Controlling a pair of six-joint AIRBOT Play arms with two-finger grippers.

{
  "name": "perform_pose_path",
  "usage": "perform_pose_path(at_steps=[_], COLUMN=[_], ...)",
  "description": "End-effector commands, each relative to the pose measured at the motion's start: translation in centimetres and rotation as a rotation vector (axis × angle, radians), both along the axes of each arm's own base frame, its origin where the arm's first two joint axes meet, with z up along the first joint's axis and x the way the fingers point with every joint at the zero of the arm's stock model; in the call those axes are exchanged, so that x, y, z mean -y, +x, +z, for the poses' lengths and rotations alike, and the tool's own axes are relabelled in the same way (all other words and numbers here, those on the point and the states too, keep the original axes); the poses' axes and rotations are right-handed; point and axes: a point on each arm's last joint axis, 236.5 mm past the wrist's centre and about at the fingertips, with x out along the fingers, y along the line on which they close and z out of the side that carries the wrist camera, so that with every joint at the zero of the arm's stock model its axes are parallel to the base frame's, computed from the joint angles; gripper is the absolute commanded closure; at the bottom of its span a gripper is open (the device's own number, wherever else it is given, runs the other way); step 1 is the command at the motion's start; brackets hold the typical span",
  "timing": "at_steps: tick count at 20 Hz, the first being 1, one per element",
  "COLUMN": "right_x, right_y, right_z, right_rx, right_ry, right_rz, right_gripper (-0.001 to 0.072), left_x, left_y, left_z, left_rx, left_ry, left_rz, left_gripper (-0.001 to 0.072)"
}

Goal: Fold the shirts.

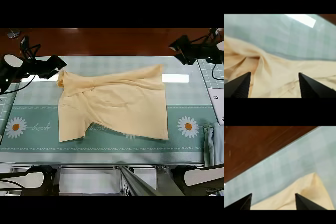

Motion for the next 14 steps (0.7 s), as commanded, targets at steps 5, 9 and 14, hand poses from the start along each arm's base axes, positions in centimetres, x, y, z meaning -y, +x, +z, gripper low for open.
perform_pose_path(at_steps=[5,9,14], right_x=[15.0,11.3,6.2], right_y=[-18.6,-21.1,-23.9], right_z=[-6.0,-6.4,-6.0], right_rx=[-0.617,-0.473,-0.382], right_ry=[-0.408,-0.303,-0.203], right_rz=[0.034,0.077,0.116], right_gripper=[0.0091,0.009,0.009], left_x=[-9.9,-9.2,-7.1], left_y=[-9.5,-12.9,-12.5], left_z=[-4.6,-7.1,-9.2], left_rx=[-0.394,-0.408,-0.323], left_ry=[0.046,-0.231,-0.374], left_rz=[-0.008,-0.004,0.054], left_gripper=[0.0006,0.0006,0.0006])
